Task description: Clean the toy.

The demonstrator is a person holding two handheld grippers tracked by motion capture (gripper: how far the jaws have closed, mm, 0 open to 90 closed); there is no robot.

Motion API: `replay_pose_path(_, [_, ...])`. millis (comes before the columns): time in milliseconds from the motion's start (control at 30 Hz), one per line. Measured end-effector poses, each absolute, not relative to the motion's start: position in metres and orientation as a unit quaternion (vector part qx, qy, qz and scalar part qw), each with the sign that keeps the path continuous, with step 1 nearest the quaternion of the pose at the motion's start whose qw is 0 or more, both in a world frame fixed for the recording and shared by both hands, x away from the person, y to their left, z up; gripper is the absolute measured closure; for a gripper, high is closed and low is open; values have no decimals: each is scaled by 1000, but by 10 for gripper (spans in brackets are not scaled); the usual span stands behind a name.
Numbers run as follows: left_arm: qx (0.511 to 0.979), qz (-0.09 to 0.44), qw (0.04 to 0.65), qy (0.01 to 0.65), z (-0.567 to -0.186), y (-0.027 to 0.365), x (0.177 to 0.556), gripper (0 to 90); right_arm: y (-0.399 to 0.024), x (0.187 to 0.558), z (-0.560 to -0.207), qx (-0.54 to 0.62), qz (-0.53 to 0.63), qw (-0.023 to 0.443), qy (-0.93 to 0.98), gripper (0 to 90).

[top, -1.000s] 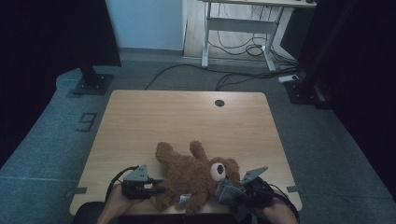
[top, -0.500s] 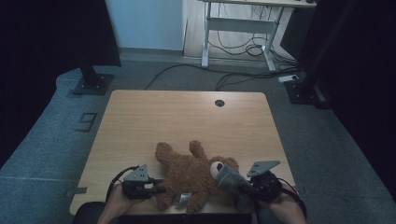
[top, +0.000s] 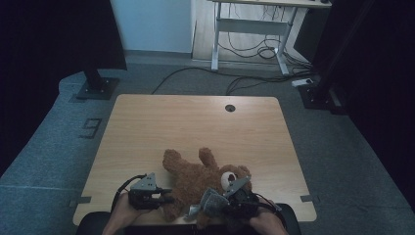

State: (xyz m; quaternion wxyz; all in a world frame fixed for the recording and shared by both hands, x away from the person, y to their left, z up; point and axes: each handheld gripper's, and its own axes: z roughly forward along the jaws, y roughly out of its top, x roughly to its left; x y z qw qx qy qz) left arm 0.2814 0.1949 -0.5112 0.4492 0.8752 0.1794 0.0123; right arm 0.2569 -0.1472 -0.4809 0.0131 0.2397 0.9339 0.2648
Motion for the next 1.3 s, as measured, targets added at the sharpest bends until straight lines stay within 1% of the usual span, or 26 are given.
replay_pose_path(167, [874,13,451,181,-511,196,282,717,-154,255,-494,250,245,6,937,766])
replay_pose_path(267, [873,15,452,182,-510,196,282,722,-164,256,-499,266,233,11,935,765])
replay_pose_path(467, [872,15,453,182,-511,196,282,723,-185,259,-501,292,222,15,930,764])
replay_pose_path(600, [872,15,453,182,-511,196,282,722,-199,259,-491,304,224,23,926,763])
replay_pose_path(733, [872,16,454,183,-511,195,282,719,-204,255,-466,295,250,35,922,763])
replay_pose_path(867, [873,16,453,181,-511,194,282,718,-194,253,-434,269,307,57,911,764])
replay_pose_path(967, [872,17,454,183,-511,194,282,718,-176,255,-426,247,333,68,907,763])
replay_pose_path(1067, [872,16,454,184,-511,194,282,717,-152,260,-438,229,316,82,917,764])
replay_pose_path(1200, [872,14,453,184,-512,193,282,718,-133,267,-468,221,293,56,928,763])
replay_pose_path(1300, [873,13,451,186,-513,193,282,719,-128,266,-476,219,300,45,928,763])
